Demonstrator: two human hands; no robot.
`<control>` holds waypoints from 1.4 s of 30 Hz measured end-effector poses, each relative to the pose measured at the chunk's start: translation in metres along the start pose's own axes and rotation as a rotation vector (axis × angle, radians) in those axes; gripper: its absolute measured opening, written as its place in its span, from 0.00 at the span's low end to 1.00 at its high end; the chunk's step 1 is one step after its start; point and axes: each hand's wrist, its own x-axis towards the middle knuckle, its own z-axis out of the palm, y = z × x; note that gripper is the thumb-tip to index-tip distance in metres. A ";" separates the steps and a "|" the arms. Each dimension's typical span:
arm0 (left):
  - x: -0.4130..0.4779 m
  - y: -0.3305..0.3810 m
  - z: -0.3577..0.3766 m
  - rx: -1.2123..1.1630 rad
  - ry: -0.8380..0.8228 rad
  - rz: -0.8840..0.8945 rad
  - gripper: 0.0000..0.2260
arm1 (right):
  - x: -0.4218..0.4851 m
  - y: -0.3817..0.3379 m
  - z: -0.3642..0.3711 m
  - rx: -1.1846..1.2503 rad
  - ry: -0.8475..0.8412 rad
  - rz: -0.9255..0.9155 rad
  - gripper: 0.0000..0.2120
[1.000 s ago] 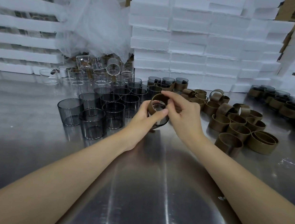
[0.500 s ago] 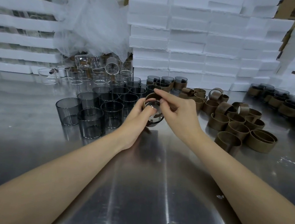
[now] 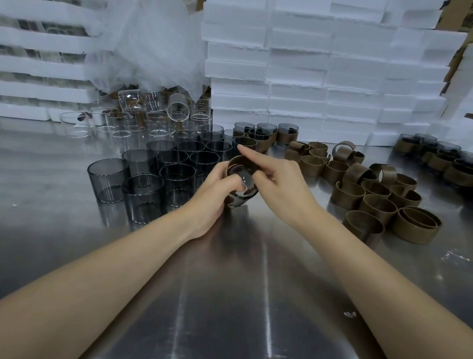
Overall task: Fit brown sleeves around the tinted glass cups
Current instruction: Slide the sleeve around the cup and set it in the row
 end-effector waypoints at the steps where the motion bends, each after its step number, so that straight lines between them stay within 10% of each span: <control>1: 0.000 0.000 -0.001 0.002 0.000 0.003 0.30 | 0.000 0.000 0.000 0.003 0.002 -0.005 0.27; 19: 0.006 0.000 -0.002 -0.094 0.033 0.031 0.29 | 0.003 0.006 -0.009 0.244 -0.104 0.081 0.24; 32: 0.005 0.000 -0.004 -0.351 -0.099 0.120 0.14 | 0.004 0.021 -0.008 0.846 -0.240 0.517 0.21; 42: 0.003 0.005 0.003 -0.468 -0.202 0.075 0.29 | 0.007 0.014 -0.011 1.366 -0.180 0.456 0.21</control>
